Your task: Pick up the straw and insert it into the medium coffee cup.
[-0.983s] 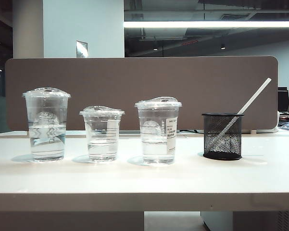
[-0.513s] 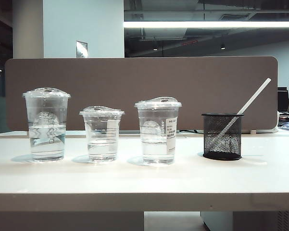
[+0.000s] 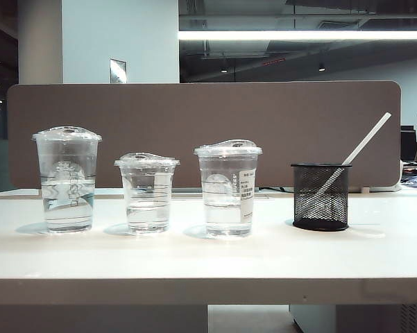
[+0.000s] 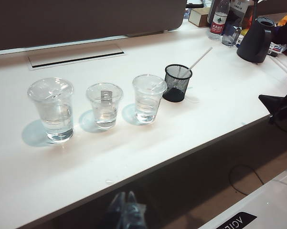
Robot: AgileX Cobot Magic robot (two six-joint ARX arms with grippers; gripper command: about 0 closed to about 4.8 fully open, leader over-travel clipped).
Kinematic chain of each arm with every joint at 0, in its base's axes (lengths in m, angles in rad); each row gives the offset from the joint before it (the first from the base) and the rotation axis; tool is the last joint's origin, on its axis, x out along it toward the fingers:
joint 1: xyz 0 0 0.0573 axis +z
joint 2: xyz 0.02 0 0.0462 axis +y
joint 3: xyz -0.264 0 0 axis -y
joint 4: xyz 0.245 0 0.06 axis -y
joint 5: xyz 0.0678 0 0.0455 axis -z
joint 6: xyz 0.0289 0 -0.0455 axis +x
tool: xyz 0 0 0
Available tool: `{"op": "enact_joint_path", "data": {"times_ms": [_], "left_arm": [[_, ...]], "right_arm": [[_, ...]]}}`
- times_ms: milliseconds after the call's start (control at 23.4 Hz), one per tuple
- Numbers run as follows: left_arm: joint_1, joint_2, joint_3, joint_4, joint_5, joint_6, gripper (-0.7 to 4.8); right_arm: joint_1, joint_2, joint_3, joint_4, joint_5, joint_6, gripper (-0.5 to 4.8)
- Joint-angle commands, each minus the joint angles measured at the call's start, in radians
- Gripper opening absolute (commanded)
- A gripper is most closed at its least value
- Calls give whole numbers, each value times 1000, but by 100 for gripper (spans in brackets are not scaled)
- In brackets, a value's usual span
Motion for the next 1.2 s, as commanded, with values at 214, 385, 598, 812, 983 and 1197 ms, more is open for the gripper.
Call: {"op": "enact_joint_path", "data": {"times_ms": [214,385,598,812,983,1197], "left_arm": [[0,2,2,20,-37,71,-4],[0,2,1,16,-63,71,-4],[0,2,0,16,-58,71,-4],[0,2,1,16,-59,71,-4],[0,2,1,16,-58,71,-4],[0,2,1,16,-59,71,-4]], "right_arm": [[1,-1,-7,15,2,4,0],[2,-1,-7,30,-11,5,0],[1,-1,0,52,-18,93,-1],[0,4,252,270,82,106,-2],[1,102,583,327,61,104,-1],[1,430,1004,431,-56,-142,-1]]}}
